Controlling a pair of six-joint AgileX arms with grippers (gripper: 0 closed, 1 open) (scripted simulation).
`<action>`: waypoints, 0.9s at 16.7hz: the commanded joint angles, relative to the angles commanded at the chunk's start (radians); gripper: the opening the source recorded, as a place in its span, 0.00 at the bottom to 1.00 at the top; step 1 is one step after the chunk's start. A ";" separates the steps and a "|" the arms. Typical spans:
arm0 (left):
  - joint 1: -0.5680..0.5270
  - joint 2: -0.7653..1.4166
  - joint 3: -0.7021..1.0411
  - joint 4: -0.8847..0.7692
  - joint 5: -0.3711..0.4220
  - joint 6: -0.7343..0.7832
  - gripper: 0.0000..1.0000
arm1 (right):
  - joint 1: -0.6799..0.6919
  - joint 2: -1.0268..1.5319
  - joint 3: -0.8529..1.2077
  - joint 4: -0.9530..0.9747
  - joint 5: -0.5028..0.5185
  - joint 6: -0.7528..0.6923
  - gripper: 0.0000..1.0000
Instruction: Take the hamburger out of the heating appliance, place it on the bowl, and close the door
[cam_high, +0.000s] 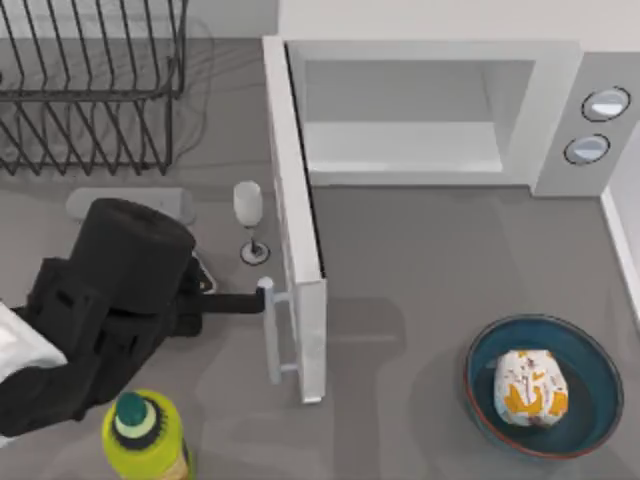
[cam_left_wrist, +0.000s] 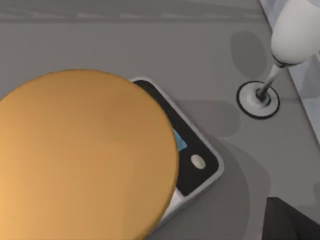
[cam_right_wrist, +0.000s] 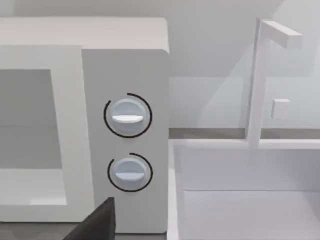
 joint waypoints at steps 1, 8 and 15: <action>-0.034 0.035 0.031 -0.006 -0.023 -0.028 0.00 | 0.000 0.000 0.000 0.000 0.000 0.000 1.00; -0.263 0.278 0.223 -0.047 -0.173 -0.209 0.00 | 0.000 0.000 0.000 0.000 0.000 0.000 1.00; -0.305 0.348 0.295 -0.081 -0.194 -0.249 0.00 | 0.000 0.000 0.000 0.000 0.000 0.000 1.00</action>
